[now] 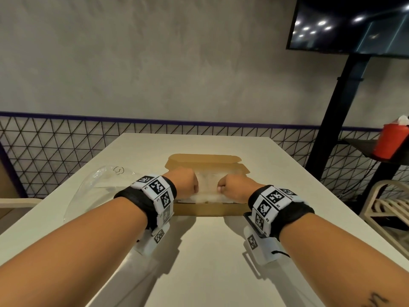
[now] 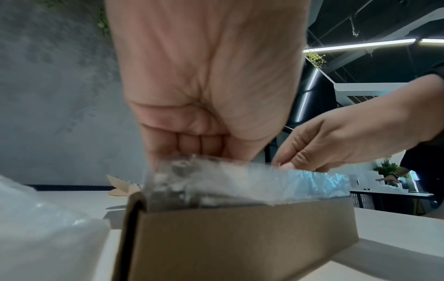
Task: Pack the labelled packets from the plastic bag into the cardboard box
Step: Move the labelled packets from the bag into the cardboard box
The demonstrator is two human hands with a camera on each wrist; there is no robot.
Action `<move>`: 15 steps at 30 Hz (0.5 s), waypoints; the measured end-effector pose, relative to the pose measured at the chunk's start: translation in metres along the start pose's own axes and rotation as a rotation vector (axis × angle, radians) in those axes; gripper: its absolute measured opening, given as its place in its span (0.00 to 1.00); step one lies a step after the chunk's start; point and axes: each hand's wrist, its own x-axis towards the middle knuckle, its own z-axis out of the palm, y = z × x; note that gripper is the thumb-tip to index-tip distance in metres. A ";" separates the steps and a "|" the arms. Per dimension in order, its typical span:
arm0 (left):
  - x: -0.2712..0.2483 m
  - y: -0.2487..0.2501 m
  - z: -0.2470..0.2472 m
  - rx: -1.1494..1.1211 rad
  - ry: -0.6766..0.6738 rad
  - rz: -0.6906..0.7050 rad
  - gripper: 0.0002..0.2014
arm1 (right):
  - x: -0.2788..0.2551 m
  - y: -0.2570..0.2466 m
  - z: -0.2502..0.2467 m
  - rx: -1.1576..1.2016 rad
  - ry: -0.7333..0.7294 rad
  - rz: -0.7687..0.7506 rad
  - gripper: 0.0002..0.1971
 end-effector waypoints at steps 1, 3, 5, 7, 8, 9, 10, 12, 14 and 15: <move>0.000 -0.001 0.000 -0.014 -0.024 -0.009 0.15 | 0.000 0.000 0.000 0.000 -0.025 0.000 0.16; -0.001 -0.003 0.000 -0.055 -0.045 -0.023 0.15 | -0.002 -0.001 -0.002 -0.001 -0.040 -0.006 0.16; -0.004 -0.005 0.000 -0.119 -0.004 -0.026 0.14 | -0.006 0.000 -0.005 0.012 0.026 -0.009 0.16; -0.006 -0.004 -0.001 -0.164 0.105 -0.033 0.14 | -0.009 0.001 -0.010 0.026 0.165 -0.001 0.15; -0.008 -0.003 -0.002 -0.149 0.179 -0.040 0.14 | -0.011 0.002 -0.012 0.011 0.227 -0.007 0.16; -0.009 -0.003 -0.002 -0.129 0.238 -0.039 0.15 | -0.012 0.002 -0.014 -0.016 0.246 -0.024 0.20; -0.009 -0.002 -0.001 -0.108 0.253 -0.022 0.18 | -0.014 0.002 -0.014 -0.045 0.216 -0.049 0.25; -0.010 0.002 0.005 -0.036 0.116 0.028 0.28 | -0.018 -0.001 -0.009 -0.092 0.058 -0.077 0.34; -0.012 0.007 0.015 0.055 -0.075 0.019 0.34 | -0.018 -0.002 0.002 -0.155 -0.085 -0.046 0.40; -0.012 0.007 0.019 0.078 -0.125 0.001 0.35 | -0.017 -0.001 0.007 -0.181 -0.121 -0.025 0.42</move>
